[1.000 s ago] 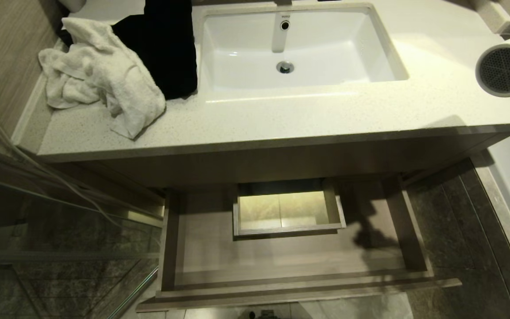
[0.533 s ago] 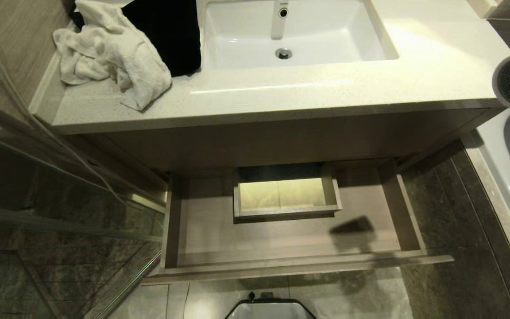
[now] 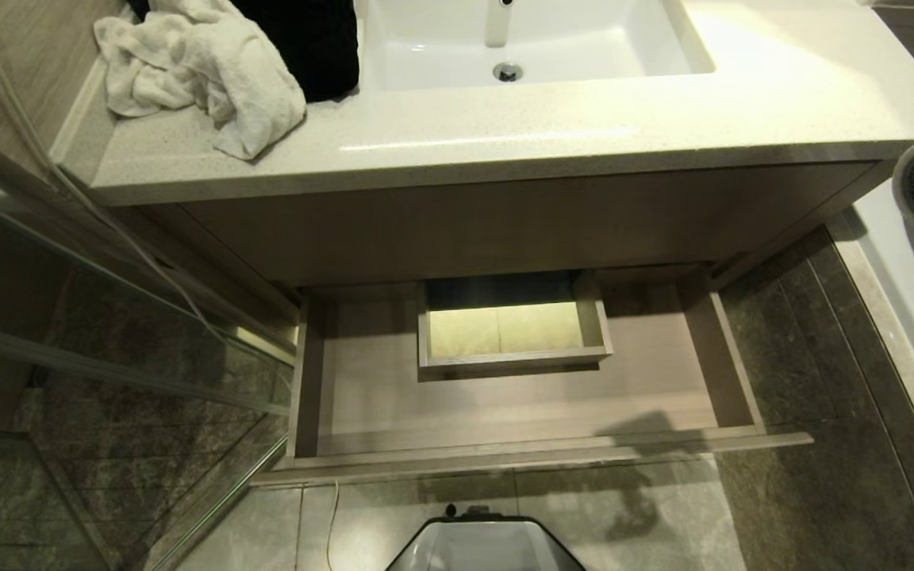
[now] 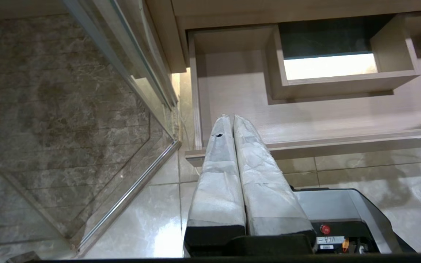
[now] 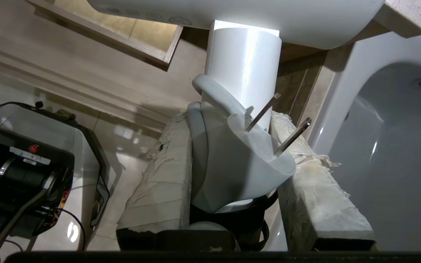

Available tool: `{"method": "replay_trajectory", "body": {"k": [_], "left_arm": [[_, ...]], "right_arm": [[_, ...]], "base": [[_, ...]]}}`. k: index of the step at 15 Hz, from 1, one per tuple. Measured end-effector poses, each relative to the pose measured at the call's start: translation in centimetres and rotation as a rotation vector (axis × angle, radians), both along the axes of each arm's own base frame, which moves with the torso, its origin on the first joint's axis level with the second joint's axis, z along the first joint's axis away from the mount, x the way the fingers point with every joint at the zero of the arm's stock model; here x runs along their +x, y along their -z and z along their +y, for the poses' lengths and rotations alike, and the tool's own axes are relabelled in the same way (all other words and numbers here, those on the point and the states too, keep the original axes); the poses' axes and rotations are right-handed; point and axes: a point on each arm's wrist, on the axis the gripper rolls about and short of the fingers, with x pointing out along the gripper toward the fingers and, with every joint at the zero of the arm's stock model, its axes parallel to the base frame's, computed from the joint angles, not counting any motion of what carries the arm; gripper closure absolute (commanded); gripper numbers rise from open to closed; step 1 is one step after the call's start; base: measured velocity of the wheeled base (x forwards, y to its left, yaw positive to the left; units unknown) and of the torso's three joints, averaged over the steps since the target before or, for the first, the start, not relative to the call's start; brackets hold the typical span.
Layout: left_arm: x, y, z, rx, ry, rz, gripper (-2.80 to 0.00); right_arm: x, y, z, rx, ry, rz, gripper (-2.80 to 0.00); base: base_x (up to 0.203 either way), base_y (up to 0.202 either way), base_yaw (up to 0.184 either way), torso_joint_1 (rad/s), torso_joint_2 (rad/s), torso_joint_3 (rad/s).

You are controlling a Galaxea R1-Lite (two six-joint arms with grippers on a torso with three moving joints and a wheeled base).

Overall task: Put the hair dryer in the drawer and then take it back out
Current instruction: Put it into the drawer

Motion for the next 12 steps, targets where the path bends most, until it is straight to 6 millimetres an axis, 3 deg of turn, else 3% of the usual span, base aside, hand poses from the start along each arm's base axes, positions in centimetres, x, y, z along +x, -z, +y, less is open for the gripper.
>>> {"method": "replay_trajectory", "body": {"k": [12], "left_arm": [[0.0, 0.0, 0.0, 0.000, 0.000, 0.001, 0.00]], "right_arm": [[0.4, 2.6, -0.2, 0.036, 0.000, 0.089, 0.00]], "base": [[0.000, 0.000, 0.000, -0.155, 0.32, 0.160]]}}
